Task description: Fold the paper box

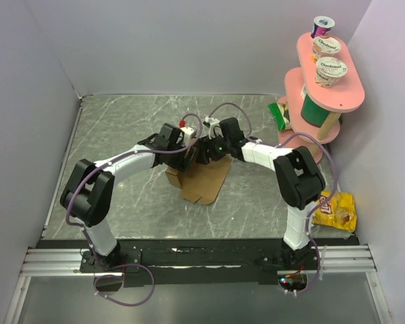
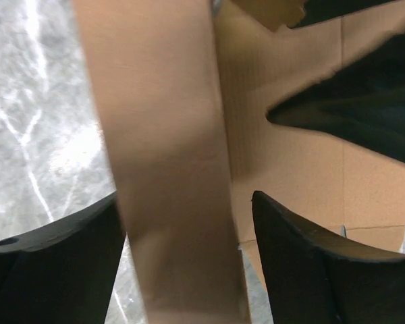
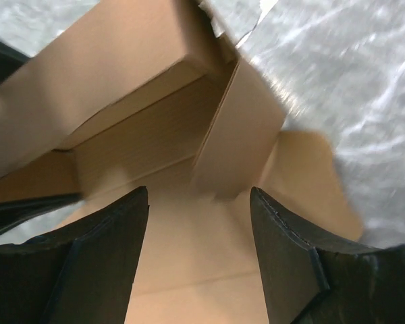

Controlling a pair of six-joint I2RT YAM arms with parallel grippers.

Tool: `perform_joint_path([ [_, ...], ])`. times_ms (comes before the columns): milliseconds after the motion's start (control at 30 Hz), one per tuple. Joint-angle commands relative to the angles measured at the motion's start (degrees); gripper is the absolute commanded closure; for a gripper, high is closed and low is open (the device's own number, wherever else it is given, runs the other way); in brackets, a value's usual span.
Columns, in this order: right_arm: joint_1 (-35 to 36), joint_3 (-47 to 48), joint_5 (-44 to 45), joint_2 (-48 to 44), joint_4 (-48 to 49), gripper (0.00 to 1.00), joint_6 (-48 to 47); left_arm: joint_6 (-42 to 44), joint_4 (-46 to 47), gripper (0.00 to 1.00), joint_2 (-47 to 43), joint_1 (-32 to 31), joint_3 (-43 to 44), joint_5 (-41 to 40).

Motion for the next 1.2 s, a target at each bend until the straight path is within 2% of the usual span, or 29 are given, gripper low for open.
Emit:
perform_joint_path([
  [0,0.77,-4.55,2.52,-8.35,3.58,0.27,8.85,2.87,-0.48,0.27,1.56,-2.11,2.58,-1.89],
  [67,0.69,-7.11,5.52,-13.08,3.23,0.20,10.61,2.87,0.22,0.37,2.00,-2.55,1.97,-2.95],
  [167,-0.01,-12.21,7.82,-20.28,2.62,0.14,10.62,6.20,1.45,0.43,1.13,-2.55,0.57,-0.68],
  [333,-0.81,-19.24,8.61,-34.44,-1.68,0.13,10.27,9.63,2.59,0.51,-3.78,-2.55,-2.95,5.92],
  [433,-0.90,-19.69,9.32,-42.36,-8.61,0.12,8.69,10.52,1.98,0.53,-8.00,-2.55,-5.15,10.74],
  [500,-0.98,-18.82,9.58,-45.62,-15.29,0.13,7.02,10.78,0.41,0.53,-11.07,-2.46,-6.12,16.28],
  [633,-1.25,-19.16,5.55,-51.24,-21.02,0.14,2.54,9.82,-1.80,0.52,-15.39,-0.88,-7.17,28.66],
  [733,-2.21,-17.67,8.43,-55.63,-26.29,0.12,1.31,9.20,-2.76,0.52,-16.89,1.05,-7.87,36.76],
  [800,-5.70,-15.39,7.48,-56.87,-29.70,0.11,1.12,8.32,-2.33,0.52,-17.68,1.84,-8.84,42.45],
  [933,-10.73,-12.40,-0.96,-58.98,-30.44,0.12,2.00,7.88,-1.98,0.51,-18.38,2.20,-9.72,46.17],
  [1167,-11.62,-13.44,-10.98,-54.25,-27.11,0.20,-0.72,7.97,-1.98,0.51,-19.26,2.20,-9.81,50.48],
])
